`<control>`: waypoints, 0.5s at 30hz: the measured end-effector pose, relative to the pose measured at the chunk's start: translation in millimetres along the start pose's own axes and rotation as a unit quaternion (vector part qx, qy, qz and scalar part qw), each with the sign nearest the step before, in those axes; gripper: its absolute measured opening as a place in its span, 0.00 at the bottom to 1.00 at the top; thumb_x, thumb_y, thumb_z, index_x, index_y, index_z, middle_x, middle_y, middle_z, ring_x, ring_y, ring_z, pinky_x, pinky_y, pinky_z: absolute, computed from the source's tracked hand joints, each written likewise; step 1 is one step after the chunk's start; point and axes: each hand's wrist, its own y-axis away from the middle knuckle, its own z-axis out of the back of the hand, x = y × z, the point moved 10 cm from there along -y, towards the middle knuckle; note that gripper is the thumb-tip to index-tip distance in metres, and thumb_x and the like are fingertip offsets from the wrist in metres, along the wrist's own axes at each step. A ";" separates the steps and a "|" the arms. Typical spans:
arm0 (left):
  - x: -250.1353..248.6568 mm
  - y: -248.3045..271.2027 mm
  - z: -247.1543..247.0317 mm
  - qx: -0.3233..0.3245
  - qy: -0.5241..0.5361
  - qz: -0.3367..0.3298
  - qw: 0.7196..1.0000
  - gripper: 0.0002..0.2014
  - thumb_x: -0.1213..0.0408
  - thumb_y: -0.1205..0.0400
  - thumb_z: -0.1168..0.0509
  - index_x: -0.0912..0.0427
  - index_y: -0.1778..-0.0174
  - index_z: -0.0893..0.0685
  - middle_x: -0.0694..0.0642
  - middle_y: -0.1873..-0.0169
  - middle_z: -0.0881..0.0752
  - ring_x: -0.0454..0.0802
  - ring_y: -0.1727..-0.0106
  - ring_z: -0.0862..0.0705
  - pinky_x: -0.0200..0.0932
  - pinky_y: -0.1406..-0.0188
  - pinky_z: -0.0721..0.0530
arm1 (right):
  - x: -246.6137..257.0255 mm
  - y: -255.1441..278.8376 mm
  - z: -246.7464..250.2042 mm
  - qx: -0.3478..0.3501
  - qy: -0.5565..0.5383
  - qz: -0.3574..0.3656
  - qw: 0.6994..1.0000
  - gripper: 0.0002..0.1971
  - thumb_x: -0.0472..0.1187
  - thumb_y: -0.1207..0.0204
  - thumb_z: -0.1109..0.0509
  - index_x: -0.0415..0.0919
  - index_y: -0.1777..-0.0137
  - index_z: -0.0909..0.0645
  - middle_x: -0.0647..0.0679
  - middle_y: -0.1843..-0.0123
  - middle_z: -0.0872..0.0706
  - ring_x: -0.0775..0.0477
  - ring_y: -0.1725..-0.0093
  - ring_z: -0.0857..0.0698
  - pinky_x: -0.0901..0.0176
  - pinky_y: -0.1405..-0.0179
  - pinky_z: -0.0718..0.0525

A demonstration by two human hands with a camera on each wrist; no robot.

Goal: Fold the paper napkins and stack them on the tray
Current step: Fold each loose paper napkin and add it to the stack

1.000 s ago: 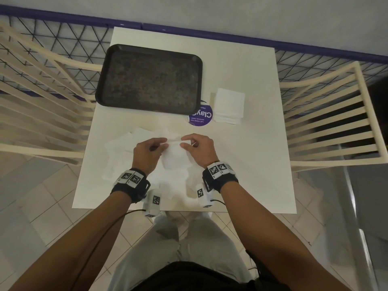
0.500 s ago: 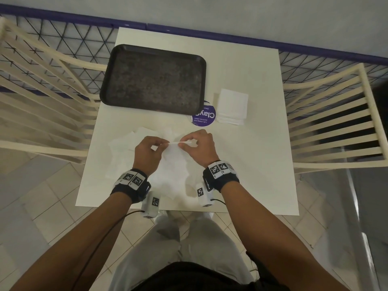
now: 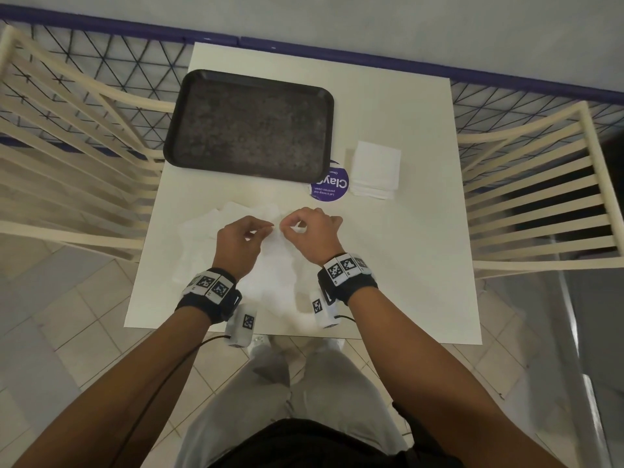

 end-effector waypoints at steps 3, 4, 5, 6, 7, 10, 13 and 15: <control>2.2 0.2 6.2 -0.010 0.007 0.007 1.000 0.02 0.64 0.14 0.29 0.56 0.50 0.10 0.44 0.55 0.09 0.37 0.52 0.13 0.18 0.53 0.24 | -12.1 0.0 10.2 0.000 -0.007 -0.010 1.000 0.07 0.53 0.20 0.29 0.54 0.55 0.13 0.62 0.54 0.11 0.58 0.54 0.16 0.49 0.46 0.40; 3.3 0.2 7.6 -0.012 0.011 0.013 1.000 0.02 0.65 0.14 0.29 0.56 0.50 0.11 0.44 0.55 0.10 0.37 0.52 0.13 0.18 0.53 0.23 | -17.5 -0.6 12.3 0.004 -0.013 -0.019 1.000 0.07 0.52 0.20 0.29 0.54 0.55 0.13 0.61 0.55 0.11 0.57 0.54 0.16 0.50 0.47 0.40; 4.1 0.1 8.0 -0.012 0.015 0.018 1.000 0.02 0.65 0.14 0.30 0.56 0.49 0.12 0.45 0.55 0.10 0.36 0.52 0.13 0.18 0.54 0.23 | -22.4 -1.3 13.4 0.010 -0.022 -0.028 0.999 0.06 0.52 0.20 0.28 0.53 0.55 0.13 0.61 0.55 0.11 0.56 0.54 0.15 0.50 0.47 0.40; 4.3 0.3 7.6 -0.011 0.017 0.021 1.000 0.02 0.65 0.13 0.30 0.57 0.49 0.12 0.46 0.54 0.10 0.36 0.52 0.13 0.19 0.56 0.23 | -26.7 -2.4 12.8 0.014 -0.038 -0.038 0.998 0.05 0.51 0.20 0.27 0.53 0.56 0.13 0.61 0.56 0.11 0.55 0.54 0.15 0.50 0.45 0.37; 4.7 0.7 6.5 -0.010 0.019 0.023 1.000 0.02 0.65 0.13 0.31 0.59 0.49 0.13 0.47 0.54 0.10 0.36 0.53 0.14 0.20 0.57 0.23 | -29.4 -3.2 12.7 0.012 -0.060 -0.045 0.997 0.04 0.50 0.21 0.26 0.54 0.57 0.12 0.60 0.58 0.10 0.54 0.54 0.14 0.48 0.42 0.32; 5.3 1.8 3.6 -0.014 0.028 0.029 0.999 0.03 0.65 0.13 0.32 0.59 0.49 0.13 0.47 0.53 0.10 0.37 0.53 0.15 0.20 0.58 0.25 | -33.8 -4.3 16.9 -0.023 -0.134 -0.058 0.989 0.03 0.44 0.25 0.23 0.52 0.60 0.10 0.56 0.63 0.09 0.57 0.60 0.14 0.52 0.44 0.18; 2.0 3.7 3.4 -0.016 0.032 0.023 0.999 0.03 0.65 0.13 0.32 0.59 0.49 0.13 0.46 0.55 0.11 0.32 0.56 0.16 0.21 0.58 0.25 | -34.4 -2.6 20.8 -0.033 -0.171 -0.058 0.983 0.01 0.38 0.25 0.21 0.42 0.57 0.09 0.56 0.65 0.11 0.65 0.67 0.17 0.76 0.58 0.22; 0.2 4.2 3.7 -0.020 0.034 0.017 0.999 0.03 0.66 0.13 0.32 0.59 0.49 0.13 0.46 0.55 0.11 0.30 0.57 0.17 0.21 0.58 0.25 | -33.4 -1.7 21.9 -0.033 -0.181 -0.053 0.981 0.01 0.37 0.25 0.22 0.40 0.57 0.09 0.53 0.64 0.11 0.65 0.67 0.17 0.79 0.61 0.23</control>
